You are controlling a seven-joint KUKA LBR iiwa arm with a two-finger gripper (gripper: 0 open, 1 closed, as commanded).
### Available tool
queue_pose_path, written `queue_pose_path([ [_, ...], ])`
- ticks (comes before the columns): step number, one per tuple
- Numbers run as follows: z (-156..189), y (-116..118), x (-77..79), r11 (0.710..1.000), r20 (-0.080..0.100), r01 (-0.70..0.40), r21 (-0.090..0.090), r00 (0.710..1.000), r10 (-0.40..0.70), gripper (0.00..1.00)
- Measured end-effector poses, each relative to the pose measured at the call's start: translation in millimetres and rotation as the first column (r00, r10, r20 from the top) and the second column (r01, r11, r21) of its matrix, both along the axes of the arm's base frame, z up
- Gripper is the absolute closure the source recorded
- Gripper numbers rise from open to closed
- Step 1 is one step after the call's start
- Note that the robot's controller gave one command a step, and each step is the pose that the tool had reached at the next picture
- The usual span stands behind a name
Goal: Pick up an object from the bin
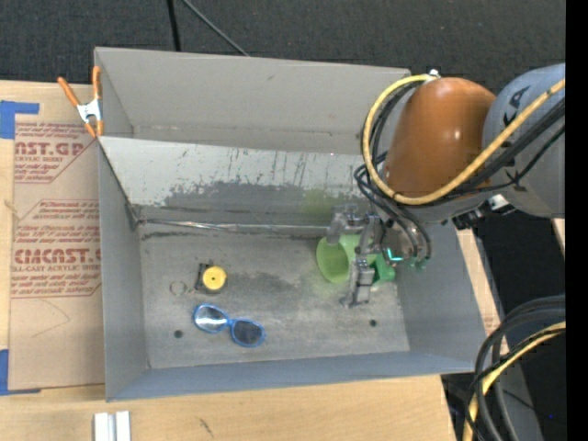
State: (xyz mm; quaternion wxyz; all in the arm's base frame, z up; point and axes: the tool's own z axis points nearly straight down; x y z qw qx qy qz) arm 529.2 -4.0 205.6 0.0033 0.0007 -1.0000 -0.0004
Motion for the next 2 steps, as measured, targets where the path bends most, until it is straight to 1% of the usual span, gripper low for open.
queue_pose_path([
  [1, -81, -83, 11.8, 0.997, 0.002, -0.082, -0.003, 0.997, 0.082, 0.00],
  [2, -117, -82, 55.4, 0.969, 0.026, 0.246, 0.002, 0.969, -0.246, 0.00],
])
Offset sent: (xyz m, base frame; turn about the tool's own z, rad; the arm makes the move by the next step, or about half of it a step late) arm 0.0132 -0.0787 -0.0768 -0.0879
